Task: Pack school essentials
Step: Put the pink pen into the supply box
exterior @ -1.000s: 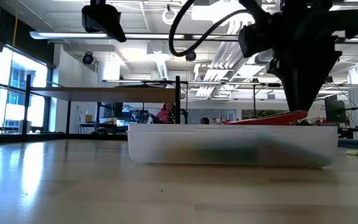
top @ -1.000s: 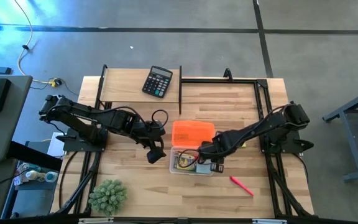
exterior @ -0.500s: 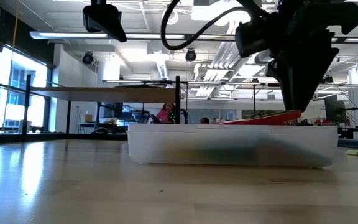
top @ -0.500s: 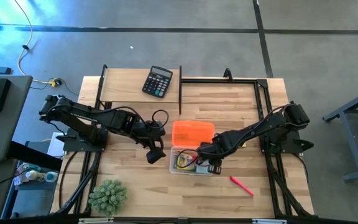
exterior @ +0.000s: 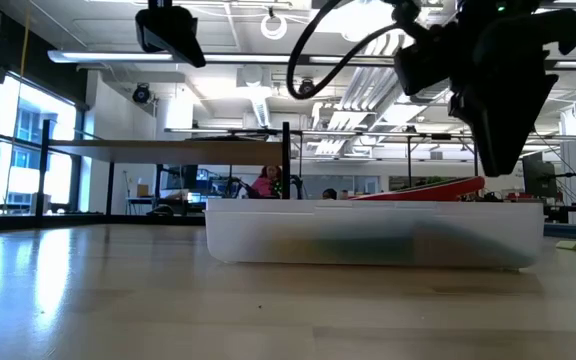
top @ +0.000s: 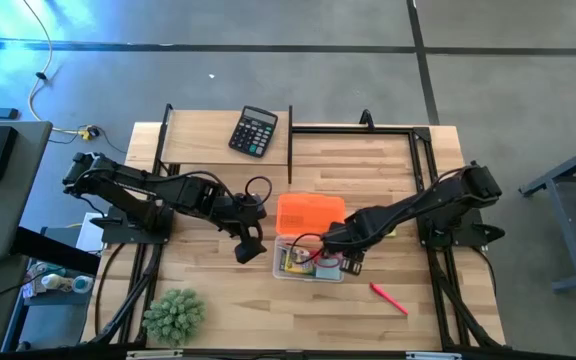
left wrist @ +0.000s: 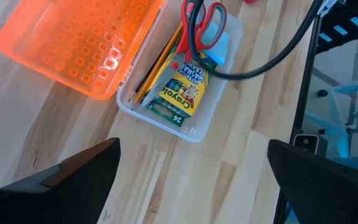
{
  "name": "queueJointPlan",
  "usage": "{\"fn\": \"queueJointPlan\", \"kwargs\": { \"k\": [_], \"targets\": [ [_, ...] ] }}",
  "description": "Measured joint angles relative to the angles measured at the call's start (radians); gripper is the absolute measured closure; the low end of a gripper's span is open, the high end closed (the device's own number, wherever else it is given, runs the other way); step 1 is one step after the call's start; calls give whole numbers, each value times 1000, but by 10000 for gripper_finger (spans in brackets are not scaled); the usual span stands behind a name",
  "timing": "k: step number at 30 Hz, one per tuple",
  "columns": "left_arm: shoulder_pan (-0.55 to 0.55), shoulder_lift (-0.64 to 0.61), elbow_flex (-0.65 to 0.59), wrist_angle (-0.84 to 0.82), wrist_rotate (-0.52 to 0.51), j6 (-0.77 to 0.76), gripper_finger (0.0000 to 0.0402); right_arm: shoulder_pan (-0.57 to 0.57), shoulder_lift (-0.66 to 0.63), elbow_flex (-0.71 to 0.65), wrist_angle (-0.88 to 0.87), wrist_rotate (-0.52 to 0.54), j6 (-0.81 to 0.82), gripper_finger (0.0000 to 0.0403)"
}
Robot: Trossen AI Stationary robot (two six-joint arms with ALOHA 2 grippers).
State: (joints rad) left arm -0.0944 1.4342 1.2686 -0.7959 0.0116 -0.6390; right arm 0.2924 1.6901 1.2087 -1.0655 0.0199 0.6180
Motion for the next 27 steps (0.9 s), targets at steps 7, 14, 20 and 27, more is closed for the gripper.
{"fn": "queueJointPlan", "kwargs": {
  "k": [7,14,20,27],
  "targets": [
    [0,0,0,2,3,42,7,-5,-82,0,-105,142,78,261],
    [0,0,0,2,3,79,7,-32,-179,0,-157,242,200,261],
    [0,0,0,1,3,104,7,-39,-247,-1,-201,211,285,261],
    [0,0,0,0,3,120,7,-8,-309,-128,-161,30,417,261]
  ]
}}
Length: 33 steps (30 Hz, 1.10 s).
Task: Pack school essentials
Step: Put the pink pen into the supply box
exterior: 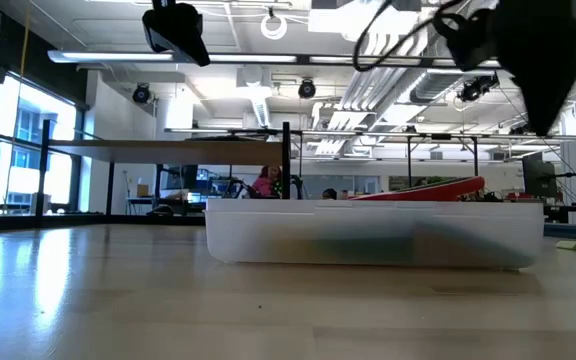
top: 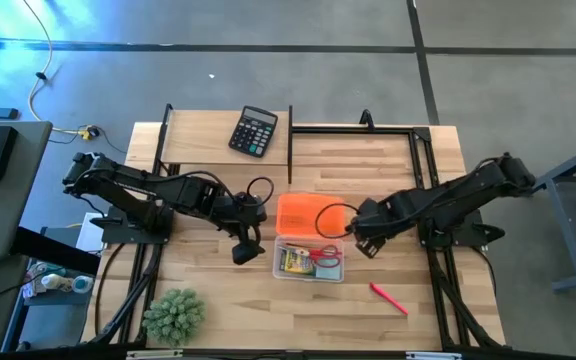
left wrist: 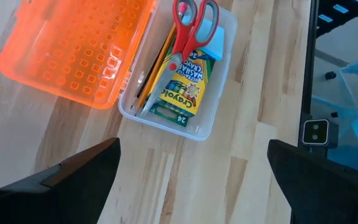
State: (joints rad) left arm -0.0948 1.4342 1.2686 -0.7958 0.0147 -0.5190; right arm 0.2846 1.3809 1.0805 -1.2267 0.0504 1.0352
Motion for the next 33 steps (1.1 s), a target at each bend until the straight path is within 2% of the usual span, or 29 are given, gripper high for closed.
{"fn": "queueJointPlan", "kwargs": {
  "k": [6,11,20,26,33],
  "targets": [
    [0,0,0,0,0,0,7,91,-24,-84,141,-62,126,261],
    [0,0,0,-1,-3,0,7,163,-24,-117,183,-112,249,261],
    [3,0,0,-1,0,-37,7,319,-8,-117,236,-114,445,261],
    [3,0,0,0,-1,-73,7,403,60,-117,313,-113,457,261],
    [3,0,0,0,-3,-98,7,448,151,-117,380,-108,457,261]
  ]
}}
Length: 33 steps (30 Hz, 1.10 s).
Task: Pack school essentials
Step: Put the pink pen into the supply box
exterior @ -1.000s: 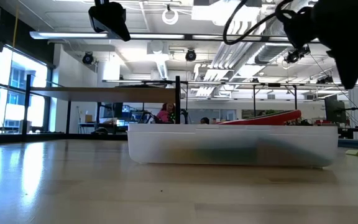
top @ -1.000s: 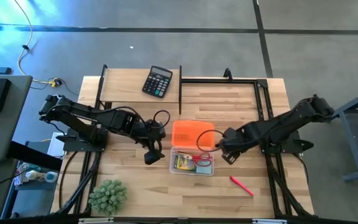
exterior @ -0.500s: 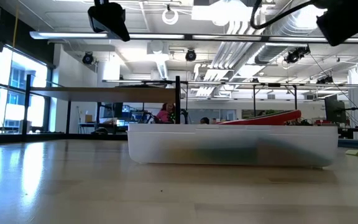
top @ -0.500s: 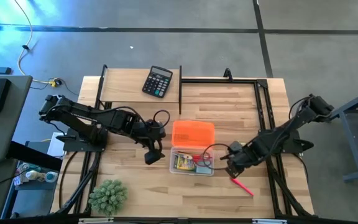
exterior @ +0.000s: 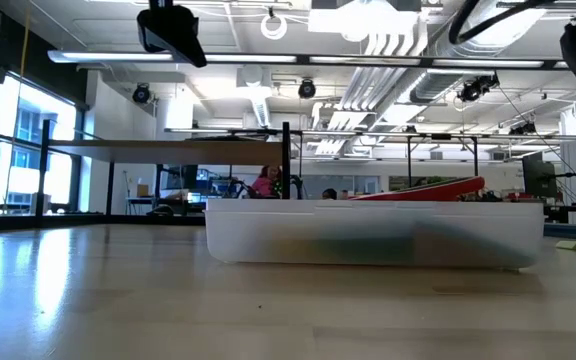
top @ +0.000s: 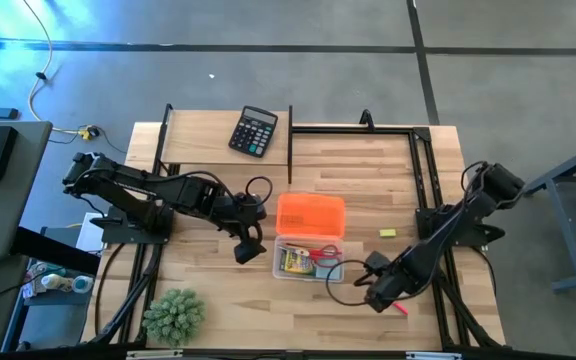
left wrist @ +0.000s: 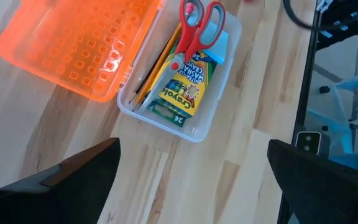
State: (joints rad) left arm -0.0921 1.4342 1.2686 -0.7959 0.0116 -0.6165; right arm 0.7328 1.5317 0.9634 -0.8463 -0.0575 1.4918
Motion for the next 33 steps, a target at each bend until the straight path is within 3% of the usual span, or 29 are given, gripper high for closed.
{"fn": "queueJointPlan", "kwargs": {
  "k": [12,33],
  "targets": [
    [0,0,0,1,0,-26,7,9,110,0,51,-27,-15,261],
    [0,0,0,1,0,-36,7,65,119,-48,130,0,-6,261]
  ]
}}
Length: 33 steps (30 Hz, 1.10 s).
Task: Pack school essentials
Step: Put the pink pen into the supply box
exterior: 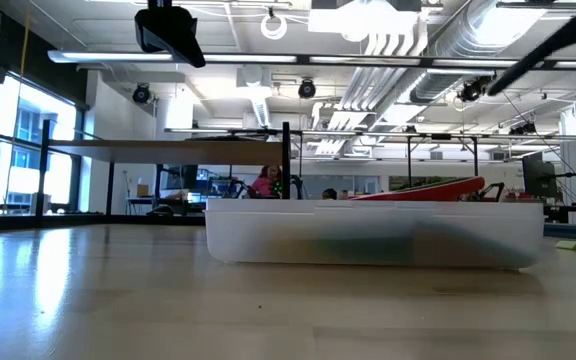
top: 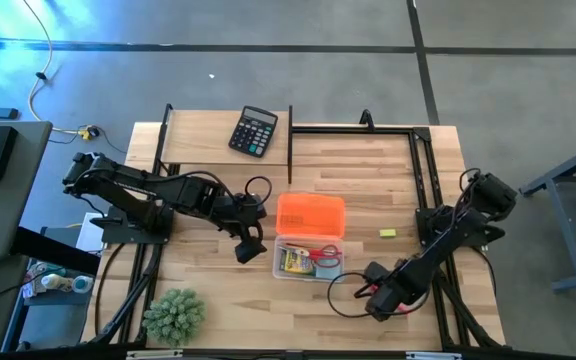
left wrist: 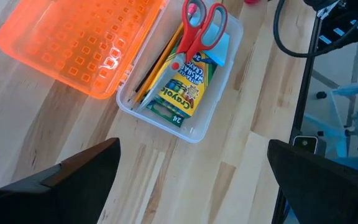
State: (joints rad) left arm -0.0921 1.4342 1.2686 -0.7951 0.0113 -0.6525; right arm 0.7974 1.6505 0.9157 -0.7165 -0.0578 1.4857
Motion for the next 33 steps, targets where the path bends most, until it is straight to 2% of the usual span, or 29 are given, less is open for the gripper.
{"fn": "queueJointPlan", "kwargs": {
  "k": [3,14,25,33],
  "targets": [
    [0,0,0,0,0,0,7,12,0,-36,73,-4,18,261],
    [0,0,0,7,0,-18,7,26,-5,-77,78,-9,59,265],
    [0,0,0,7,0,-18,7,26,-3,-79,54,-12,162,379],
    [0,0,0,6,3,-17,7,15,-2,-72,67,-25,156,390]
  ]
}}
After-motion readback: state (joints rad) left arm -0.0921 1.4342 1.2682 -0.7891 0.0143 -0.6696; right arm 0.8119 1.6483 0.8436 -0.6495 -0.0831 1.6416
